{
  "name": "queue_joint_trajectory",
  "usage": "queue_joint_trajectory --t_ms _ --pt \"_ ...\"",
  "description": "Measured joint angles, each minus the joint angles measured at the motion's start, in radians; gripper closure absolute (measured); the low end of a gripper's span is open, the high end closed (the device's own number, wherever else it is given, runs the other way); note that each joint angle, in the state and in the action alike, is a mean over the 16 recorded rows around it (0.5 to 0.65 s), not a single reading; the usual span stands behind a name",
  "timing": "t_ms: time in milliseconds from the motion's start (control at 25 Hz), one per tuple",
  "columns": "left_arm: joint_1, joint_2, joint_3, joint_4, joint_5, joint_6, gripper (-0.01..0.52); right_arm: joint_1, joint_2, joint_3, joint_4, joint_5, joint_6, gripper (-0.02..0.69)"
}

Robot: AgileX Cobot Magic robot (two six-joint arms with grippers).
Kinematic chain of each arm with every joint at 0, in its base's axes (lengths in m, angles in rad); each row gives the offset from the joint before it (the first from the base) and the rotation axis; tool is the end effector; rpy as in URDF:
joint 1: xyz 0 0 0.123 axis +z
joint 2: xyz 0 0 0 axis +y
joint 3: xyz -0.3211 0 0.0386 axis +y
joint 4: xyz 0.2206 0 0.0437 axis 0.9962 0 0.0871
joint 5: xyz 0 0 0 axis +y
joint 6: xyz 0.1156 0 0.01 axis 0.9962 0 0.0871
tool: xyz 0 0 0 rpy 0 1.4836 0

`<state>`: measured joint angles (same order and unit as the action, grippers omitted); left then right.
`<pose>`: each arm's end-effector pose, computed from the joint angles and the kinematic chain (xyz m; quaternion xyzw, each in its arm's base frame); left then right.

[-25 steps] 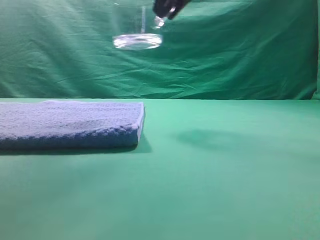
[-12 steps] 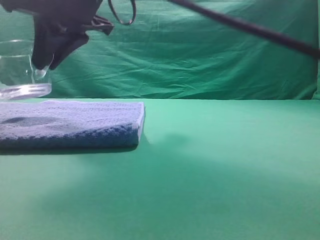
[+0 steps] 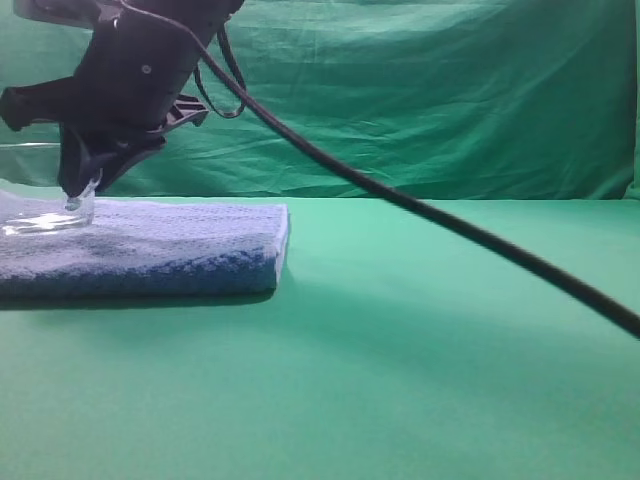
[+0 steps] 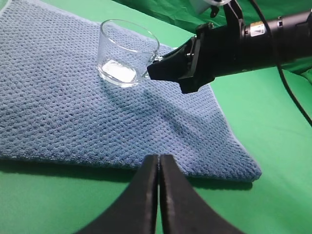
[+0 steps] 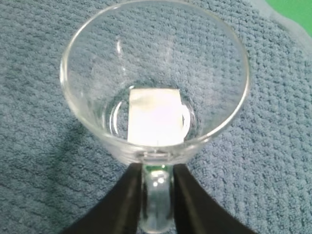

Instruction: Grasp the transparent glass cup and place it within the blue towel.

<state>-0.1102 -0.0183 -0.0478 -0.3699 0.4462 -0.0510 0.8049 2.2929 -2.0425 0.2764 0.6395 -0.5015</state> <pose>0.0040 -0.0187 0.1836 -0.0624 0.7912 -0.2093 0.5712 0.3653 0.4072 0.2452 -0.5012 0.7728 0.1724 0.3491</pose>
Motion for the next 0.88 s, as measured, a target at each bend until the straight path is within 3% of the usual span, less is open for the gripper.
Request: queue_joint_trajectory --t_ms 160,560,880 --pt "0.0 0.0 0.0 0.0 0.0 0.0 0.514 -0.017 -0.093 -0.003 -0.007 0.101 0.041 0.344" --pt "0.0 0.0 0.0 0.0 0.0 0.0 0.514 -0.082 -0.339 0.002 -0.063 0.442 0.224 0.635" --pt "0.0 0.0 0.0 0.0 0.0 0.0 0.514 -0.108 -0.531 0.149 -0.111 0.542 0.308 0.665"
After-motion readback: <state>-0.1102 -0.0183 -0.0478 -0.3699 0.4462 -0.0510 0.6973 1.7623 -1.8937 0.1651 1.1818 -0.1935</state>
